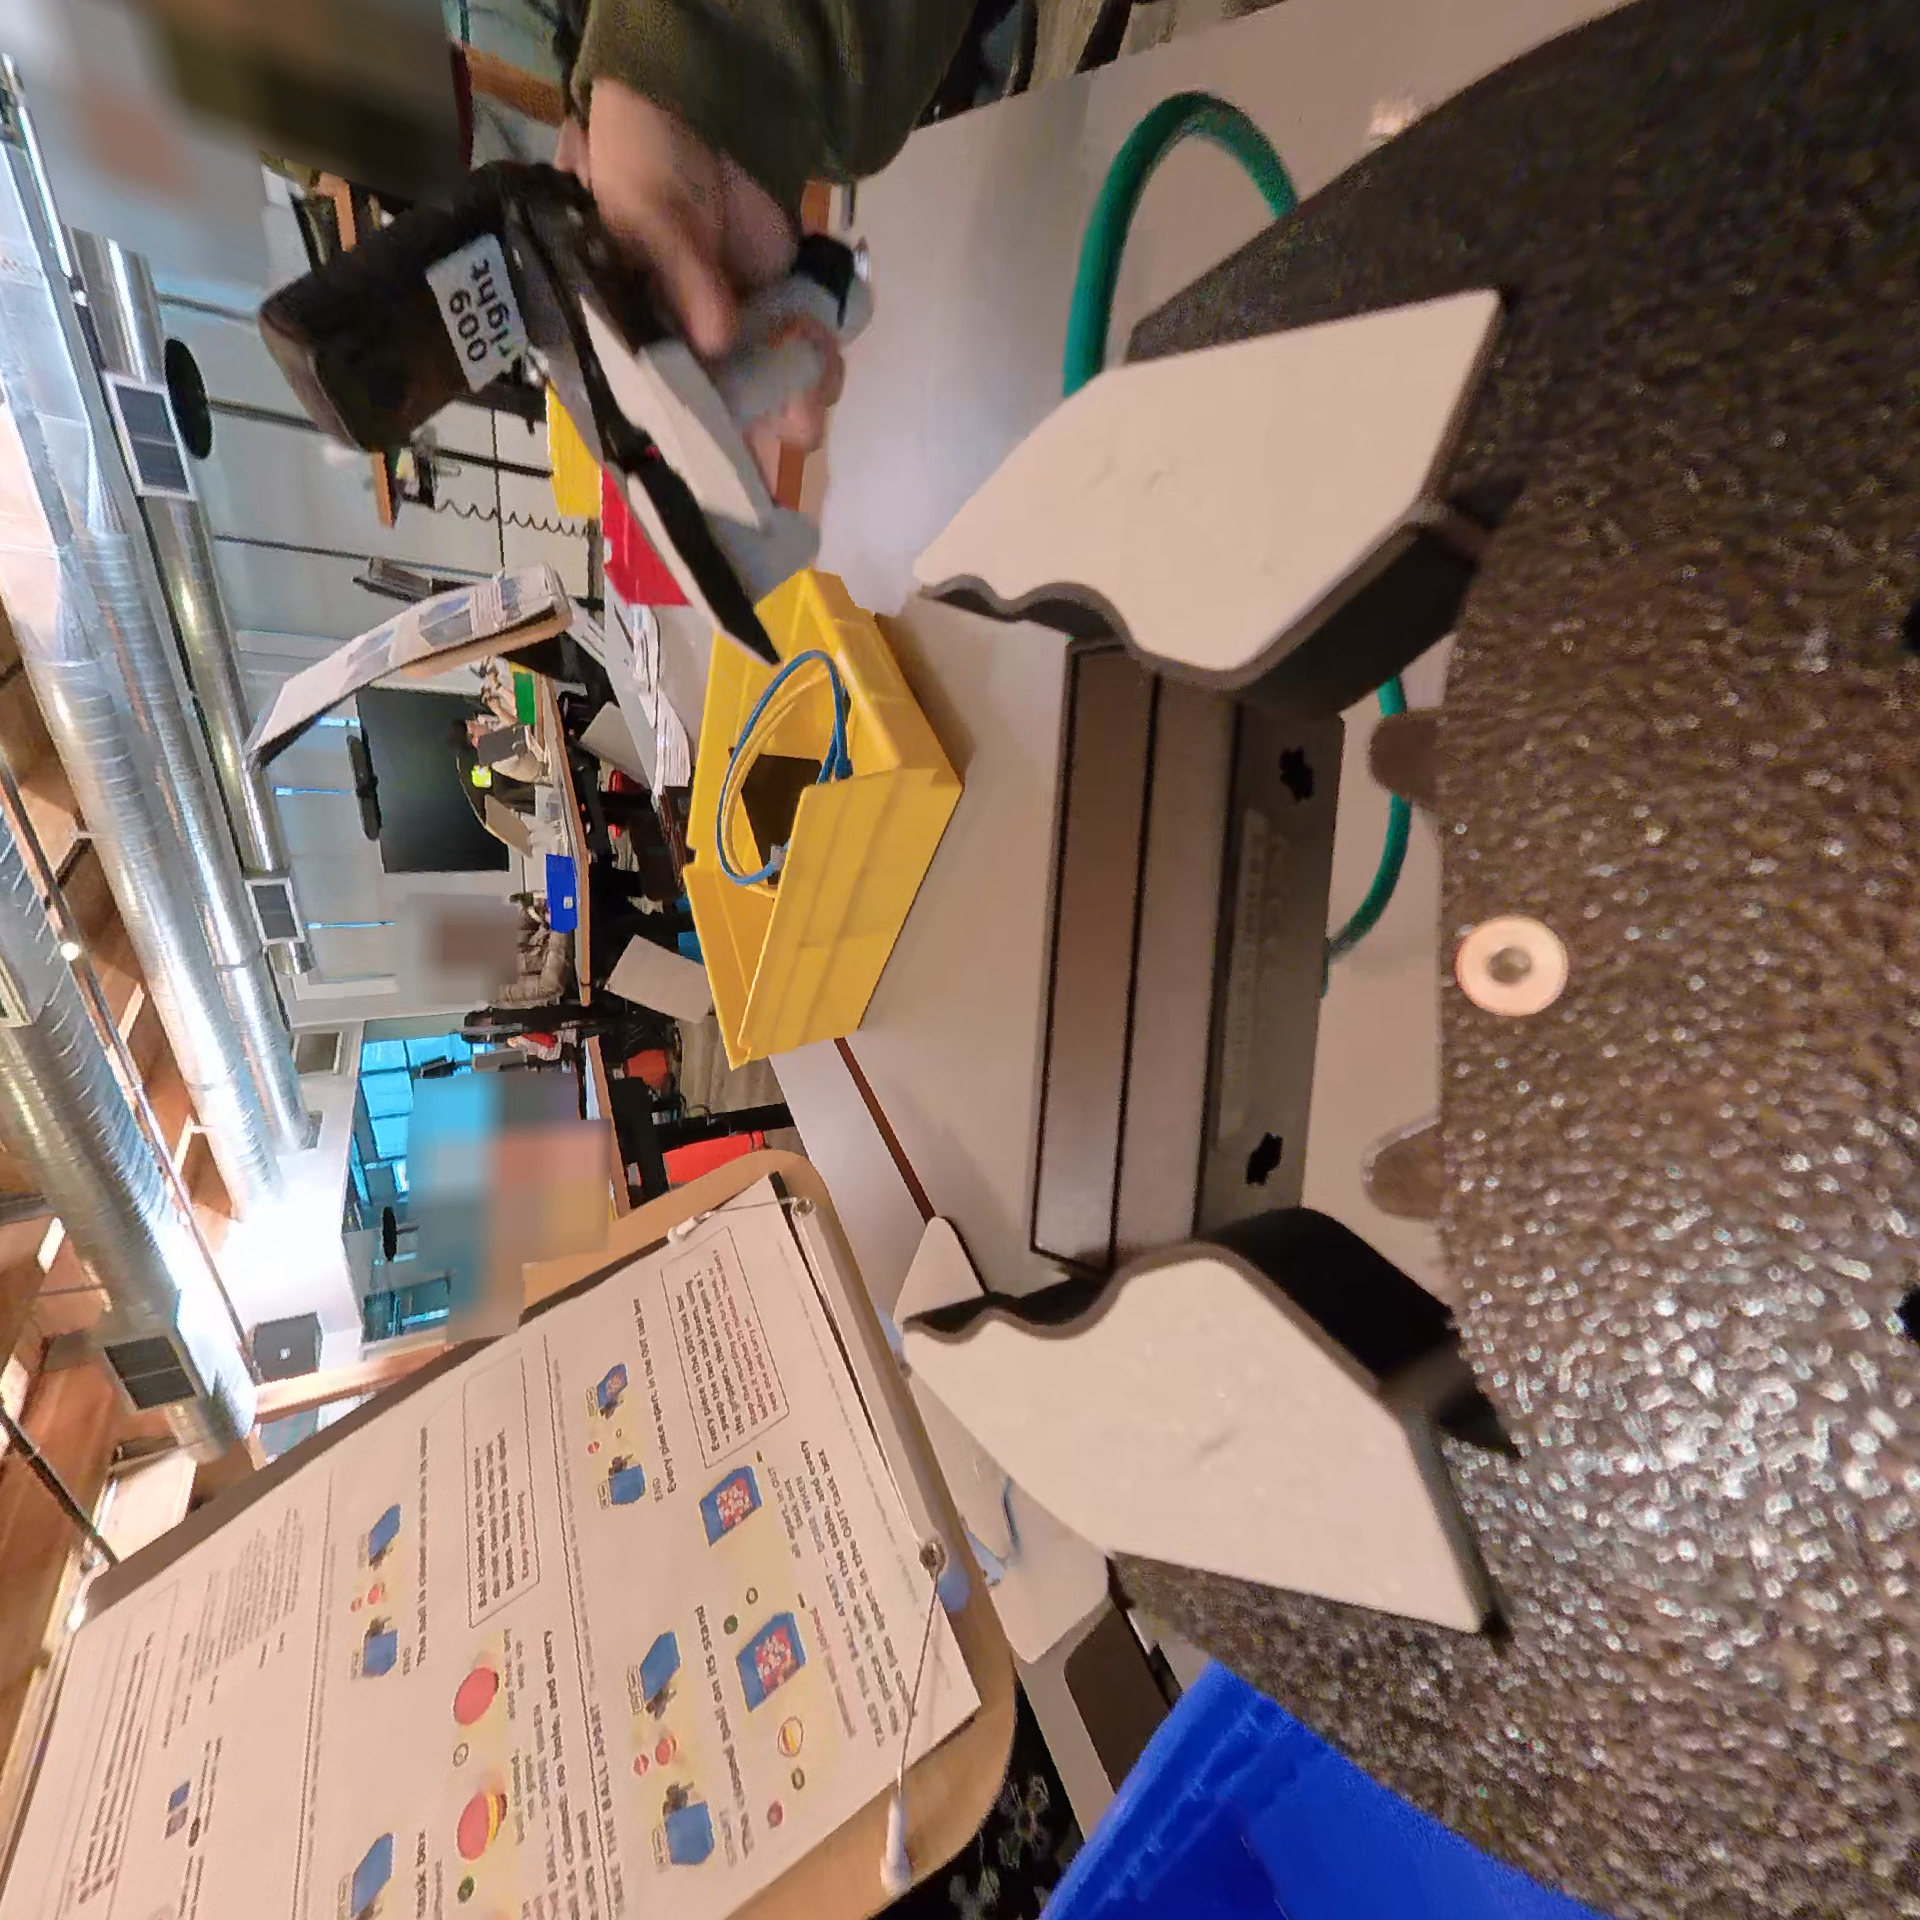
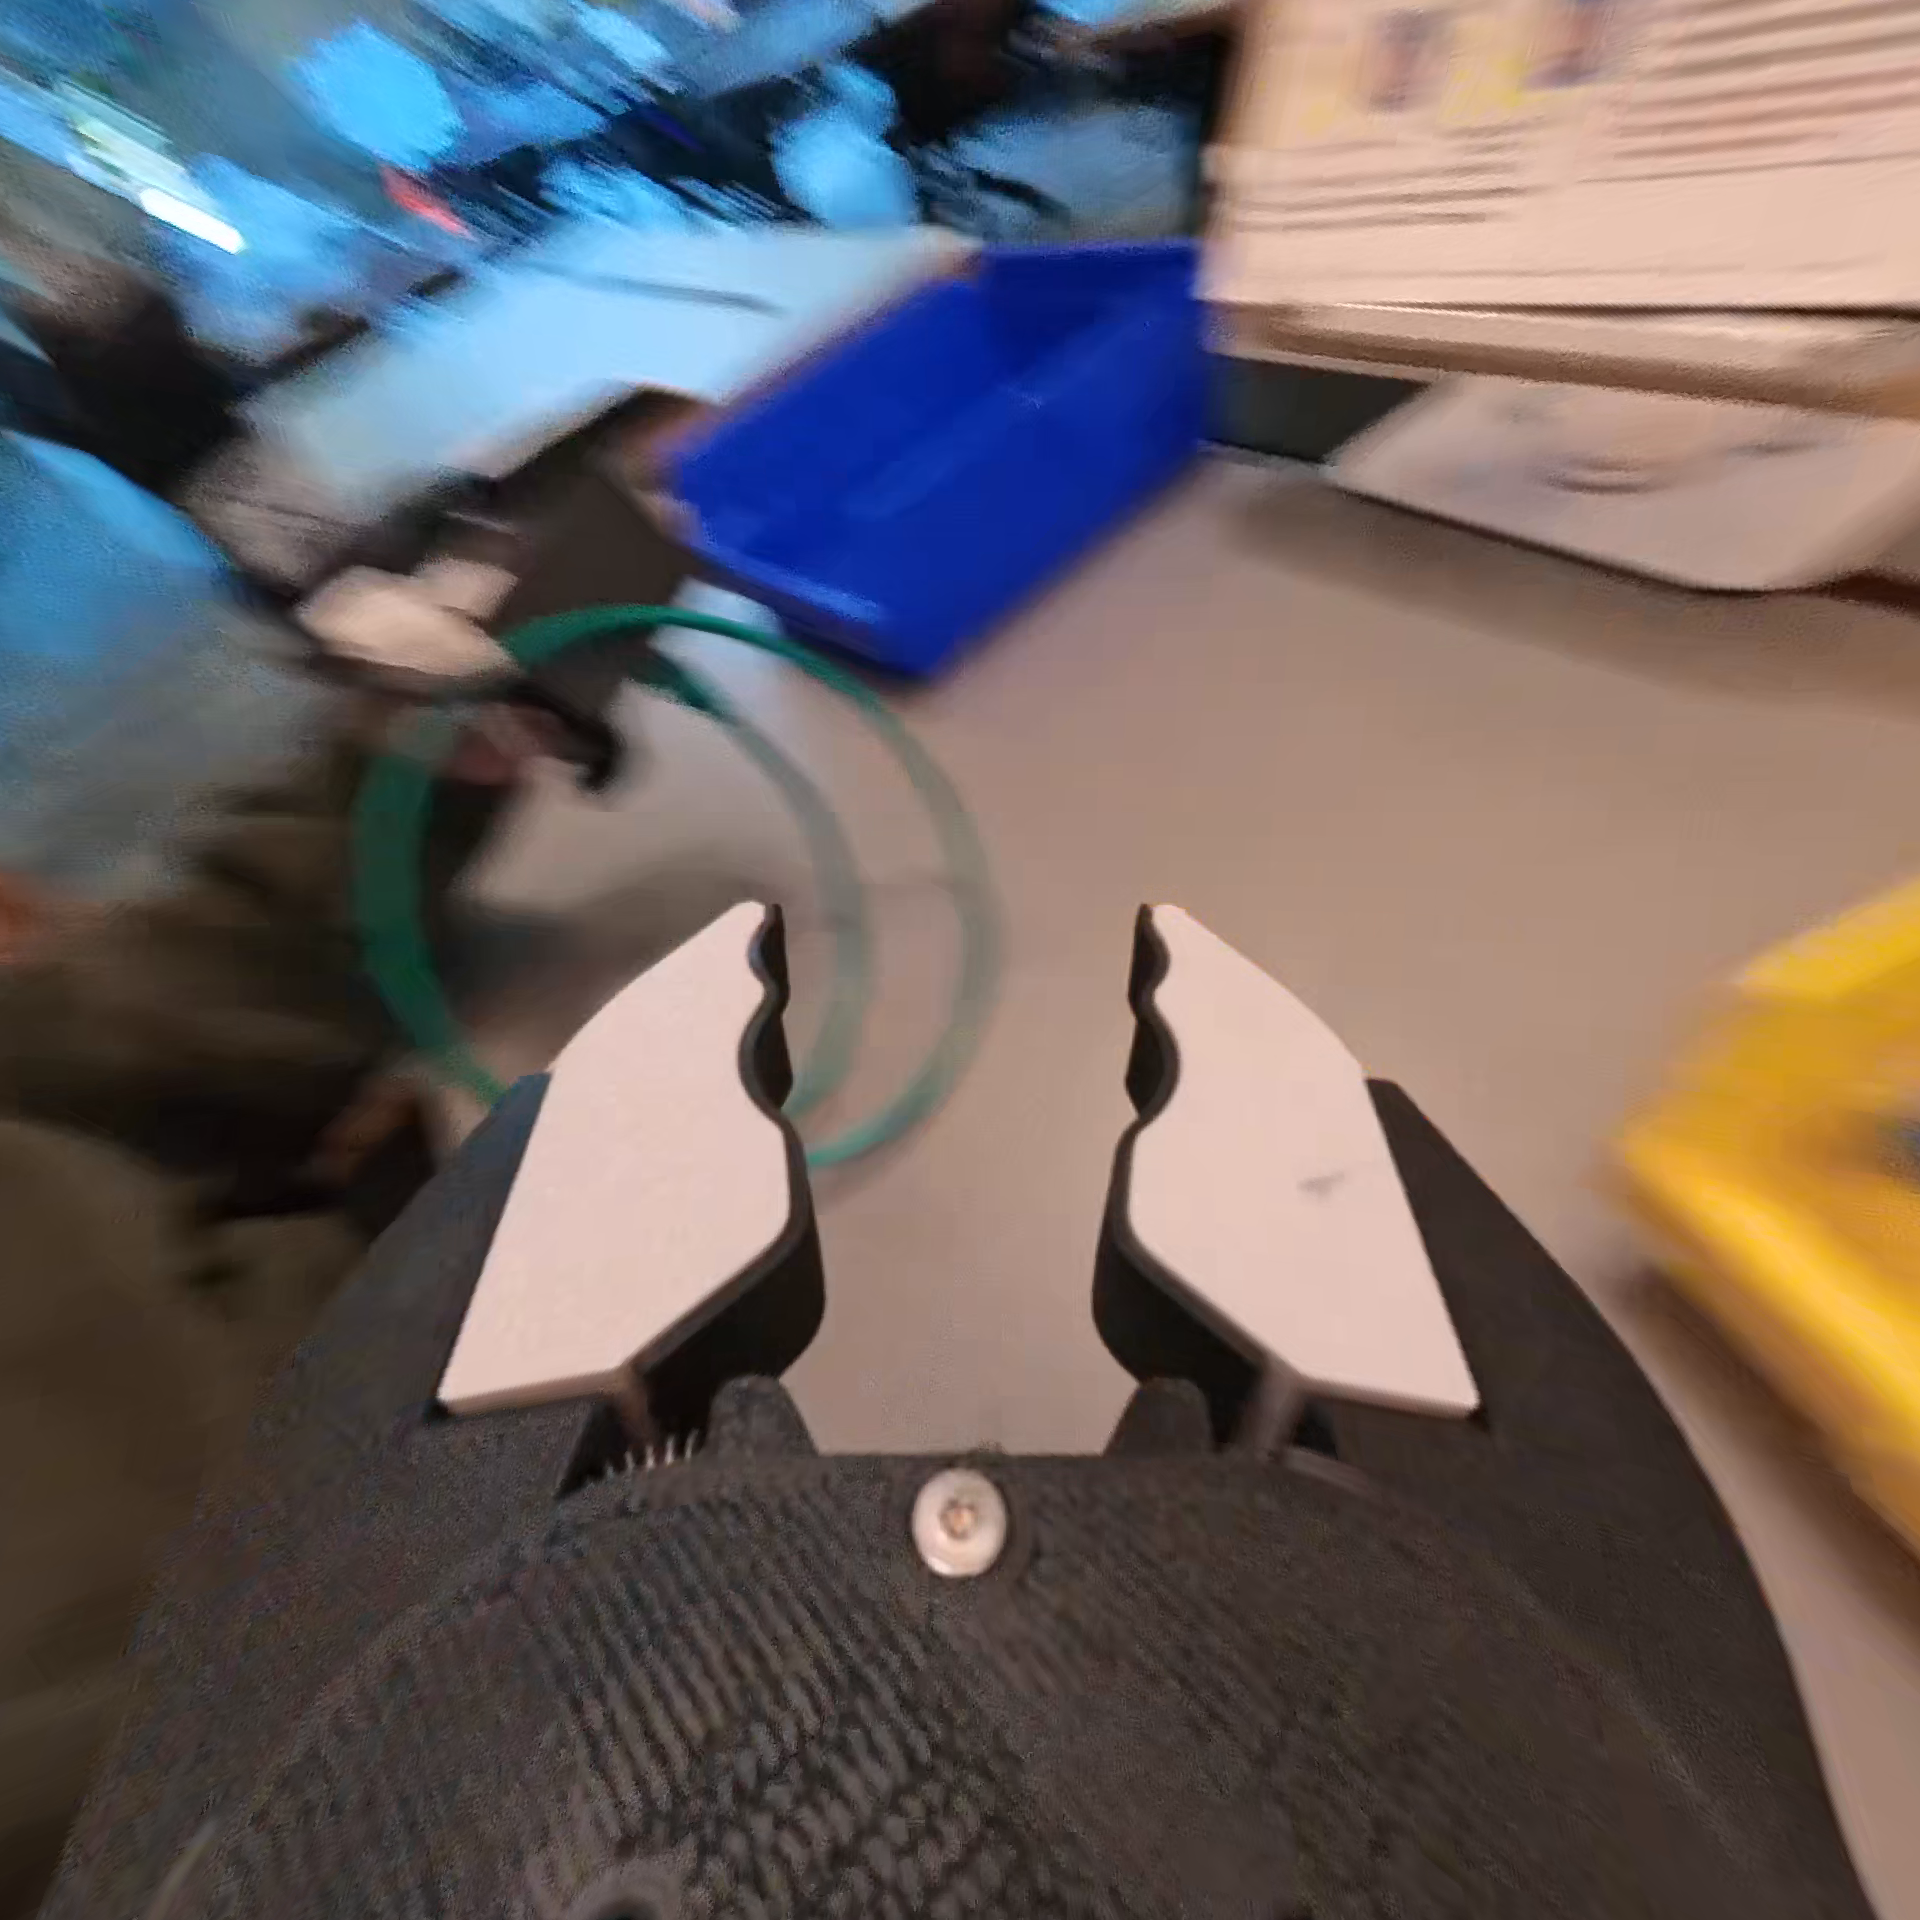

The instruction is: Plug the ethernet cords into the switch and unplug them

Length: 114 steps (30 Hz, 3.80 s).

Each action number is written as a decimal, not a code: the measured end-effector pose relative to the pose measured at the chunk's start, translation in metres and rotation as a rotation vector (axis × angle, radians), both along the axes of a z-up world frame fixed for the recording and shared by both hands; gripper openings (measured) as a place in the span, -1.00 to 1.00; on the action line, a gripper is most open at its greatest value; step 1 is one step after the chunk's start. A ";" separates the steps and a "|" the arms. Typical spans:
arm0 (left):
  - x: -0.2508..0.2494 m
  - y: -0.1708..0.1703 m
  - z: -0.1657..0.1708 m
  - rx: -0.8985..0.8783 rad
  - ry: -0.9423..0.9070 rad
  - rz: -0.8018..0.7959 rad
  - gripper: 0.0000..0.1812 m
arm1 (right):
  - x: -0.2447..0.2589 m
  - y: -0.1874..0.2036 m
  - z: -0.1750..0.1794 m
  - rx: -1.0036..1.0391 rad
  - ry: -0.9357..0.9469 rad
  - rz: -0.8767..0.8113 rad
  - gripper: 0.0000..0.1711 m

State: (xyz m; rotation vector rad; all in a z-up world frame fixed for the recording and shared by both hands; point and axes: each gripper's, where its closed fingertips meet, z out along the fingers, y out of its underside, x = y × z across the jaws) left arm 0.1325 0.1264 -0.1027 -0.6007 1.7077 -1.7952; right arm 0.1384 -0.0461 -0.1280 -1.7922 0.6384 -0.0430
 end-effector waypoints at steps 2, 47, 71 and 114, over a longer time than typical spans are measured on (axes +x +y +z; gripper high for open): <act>-0.003 -0.006 -0.002 0.001 -0.016 -0.042 0.34 | -0.029 0.034 0.002 0.173 0.094 0.058 -0.38; -0.043 -0.052 -0.018 0.368 -0.320 -0.189 0.33 | -0.045 0.113 0.014 0.814 0.494 0.225 -0.84; -0.019 -0.051 -0.044 0.568 -0.315 -0.027 0.18 | -0.028 0.106 -0.015 0.632 0.413 0.055 -0.90; -0.066 -0.055 0.005 0.312 -0.382 -0.277 0.18 | -0.073 0.126 -0.017 0.678 0.667 0.436 -0.54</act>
